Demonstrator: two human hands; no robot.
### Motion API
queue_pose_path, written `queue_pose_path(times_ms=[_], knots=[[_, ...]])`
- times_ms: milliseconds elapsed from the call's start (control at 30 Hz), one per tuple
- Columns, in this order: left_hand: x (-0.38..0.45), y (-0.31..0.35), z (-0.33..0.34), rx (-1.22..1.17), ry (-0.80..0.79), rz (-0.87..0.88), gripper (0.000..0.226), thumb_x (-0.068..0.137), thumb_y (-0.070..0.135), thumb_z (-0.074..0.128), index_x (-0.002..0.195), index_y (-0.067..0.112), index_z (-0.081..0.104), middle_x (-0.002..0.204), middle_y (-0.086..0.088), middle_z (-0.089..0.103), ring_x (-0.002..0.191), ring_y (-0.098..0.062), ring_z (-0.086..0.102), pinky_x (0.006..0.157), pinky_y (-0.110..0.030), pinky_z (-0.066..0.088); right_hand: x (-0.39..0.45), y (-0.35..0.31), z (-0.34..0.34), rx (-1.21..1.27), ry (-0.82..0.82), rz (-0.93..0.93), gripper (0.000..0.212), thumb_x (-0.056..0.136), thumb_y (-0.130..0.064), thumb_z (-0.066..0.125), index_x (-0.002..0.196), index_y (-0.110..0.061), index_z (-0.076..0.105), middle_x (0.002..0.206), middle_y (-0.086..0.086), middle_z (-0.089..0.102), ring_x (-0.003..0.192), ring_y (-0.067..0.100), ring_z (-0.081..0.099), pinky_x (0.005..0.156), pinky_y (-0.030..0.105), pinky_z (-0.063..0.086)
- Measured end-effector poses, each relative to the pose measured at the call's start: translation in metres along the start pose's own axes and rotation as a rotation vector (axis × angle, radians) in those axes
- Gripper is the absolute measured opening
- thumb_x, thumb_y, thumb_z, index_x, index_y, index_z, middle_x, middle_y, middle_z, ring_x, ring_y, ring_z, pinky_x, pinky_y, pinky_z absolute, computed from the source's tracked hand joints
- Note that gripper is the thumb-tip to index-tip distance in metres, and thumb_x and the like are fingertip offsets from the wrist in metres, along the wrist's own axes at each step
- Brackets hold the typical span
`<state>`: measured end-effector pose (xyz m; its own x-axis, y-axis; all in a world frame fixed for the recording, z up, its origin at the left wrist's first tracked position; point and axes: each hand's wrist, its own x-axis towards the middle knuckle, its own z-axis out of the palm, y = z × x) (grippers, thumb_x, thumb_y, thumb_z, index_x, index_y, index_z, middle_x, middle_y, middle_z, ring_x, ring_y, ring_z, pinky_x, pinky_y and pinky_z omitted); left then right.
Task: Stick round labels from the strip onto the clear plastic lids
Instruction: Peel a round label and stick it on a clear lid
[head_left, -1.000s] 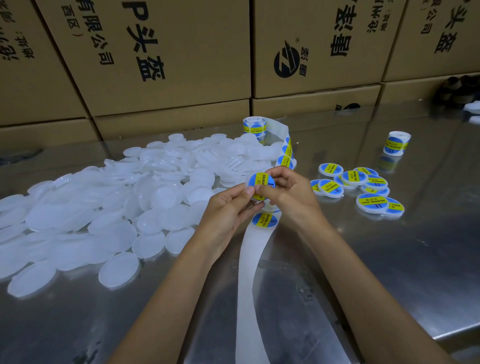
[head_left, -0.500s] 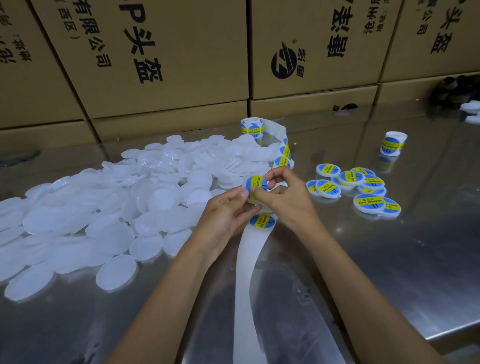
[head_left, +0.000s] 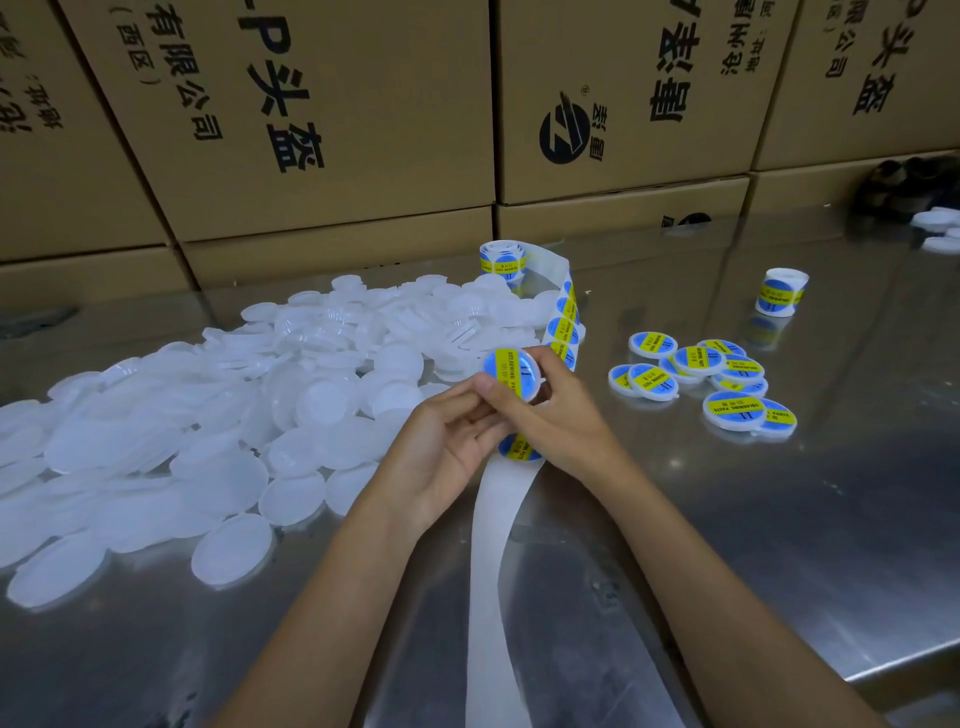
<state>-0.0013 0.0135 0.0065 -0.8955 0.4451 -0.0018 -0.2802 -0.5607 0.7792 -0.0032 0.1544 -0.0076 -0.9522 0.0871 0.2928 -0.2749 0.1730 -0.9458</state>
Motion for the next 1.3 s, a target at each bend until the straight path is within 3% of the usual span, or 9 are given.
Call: queue_pose_path(times_ms=[133,333,467,600,767,867,1000,1200,1300], knots=[[0.001,-0.001,0.001,-0.024,-0.009,-0.050,0.036,0.103,0.009,0.041,0.132,-0.005,0.056,0.129,-0.021,0.066,0.120,-0.028,0.065,0.100,-0.035,0.054,0.001,0.003,-0.001,-0.124,0.069,-0.071,0.043,0.079,-0.062,0.069,0.074,-0.021,0.058,0.064,-0.008,0.059,0.060,0.000,0.054,0.057,0.013,0.044],[0.000,0.001,0.003,0.155,-0.018,-0.028,0.033,0.107,0.011,0.038,0.127,-0.002,0.060,0.123,-0.019,0.070,0.117,-0.027,0.068,0.093,-0.031,0.058,0.000,0.006,-0.002,-0.286,0.169,-0.102,0.058,0.090,-0.063,0.056,0.049,-0.027,0.039,0.044,-0.011,0.036,0.046,0.006,0.037,0.047,0.016,0.031],[0.002,-0.001,0.006,0.186,0.048,-0.025,0.032,0.105,0.012,0.042,0.121,-0.003,0.064,0.115,-0.019,0.073,0.107,-0.026,0.072,0.086,-0.032,0.060,0.001,0.006,-0.004,-0.388,0.209,-0.073,0.066,0.097,-0.062,0.043,0.051,-0.017,0.026,0.042,-0.004,0.033,0.046,0.013,0.034,0.050,0.028,0.028],[0.003,-0.001,0.005,0.352,0.200,0.020,0.028,0.100,0.023,0.058,0.107,0.001,0.073,0.096,-0.016,0.076,0.086,-0.026,0.074,0.072,-0.031,0.061,0.001,0.005,-0.005,-0.461,0.183,-0.161,0.066,0.103,-0.047,0.041,0.045,-0.019,0.031,0.042,-0.006,0.045,0.048,0.013,0.044,0.049,0.022,0.025],[0.000,-0.003,-0.003,0.635,0.237,0.136,0.026,0.098,0.030,0.063,0.095,0.005,0.072,0.071,-0.011,0.059,0.058,-0.016,0.056,0.067,-0.033,0.057,0.002,0.004,-0.004,-0.429,0.084,-0.131,0.064,0.102,-0.052,0.039,0.049,-0.017,0.032,0.045,-0.003,0.040,0.049,0.013,0.041,0.053,0.027,0.030],[0.000,-0.005,0.003,0.484,0.209,0.161,0.018,0.100,0.017,0.059,0.106,0.001,0.064,0.080,-0.011,0.068,0.064,-0.018,0.068,0.076,-0.039,0.062,0.003,0.005,-0.003,-0.285,0.070,-0.094,0.062,0.094,-0.068,0.038,0.058,-0.017,0.043,0.053,-0.003,0.044,0.053,0.007,0.042,0.055,0.023,0.036],[0.001,-0.002,0.003,0.350,0.230,0.160,0.018,0.098,0.004,0.059,0.115,-0.003,0.059,0.105,-0.022,0.074,0.092,-0.028,0.075,0.083,-0.037,0.062,0.000,0.008,0.003,-0.385,0.019,-0.074,0.063,0.077,-0.086,0.038,0.080,-0.027,0.062,0.062,-0.012,0.063,0.064,-0.001,0.058,0.060,0.025,0.041],[0.001,-0.001,0.002,0.406,0.230,0.134,0.024,0.098,0.021,0.063,0.097,-0.003,0.063,0.088,-0.020,0.074,0.081,-0.027,0.076,0.075,-0.031,0.062,0.000,0.008,0.002,-0.489,0.108,-0.118,0.065,0.091,-0.072,0.028,0.052,-0.022,0.043,0.047,-0.015,0.050,0.050,0.013,0.045,0.054,0.030,0.029],[0.003,-0.003,0.004,0.431,0.287,0.152,0.040,0.097,0.033,0.064,0.102,-0.007,0.067,0.084,-0.017,0.074,0.072,-0.023,0.074,0.066,-0.028,0.060,-0.003,0.005,0.007,-0.499,0.105,-0.168,0.065,0.096,-0.061,0.029,0.046,-0.020,0.031,0.042,-0.013,0.047,0.048,0.017,0.041,0.055,0.032,0.028]])
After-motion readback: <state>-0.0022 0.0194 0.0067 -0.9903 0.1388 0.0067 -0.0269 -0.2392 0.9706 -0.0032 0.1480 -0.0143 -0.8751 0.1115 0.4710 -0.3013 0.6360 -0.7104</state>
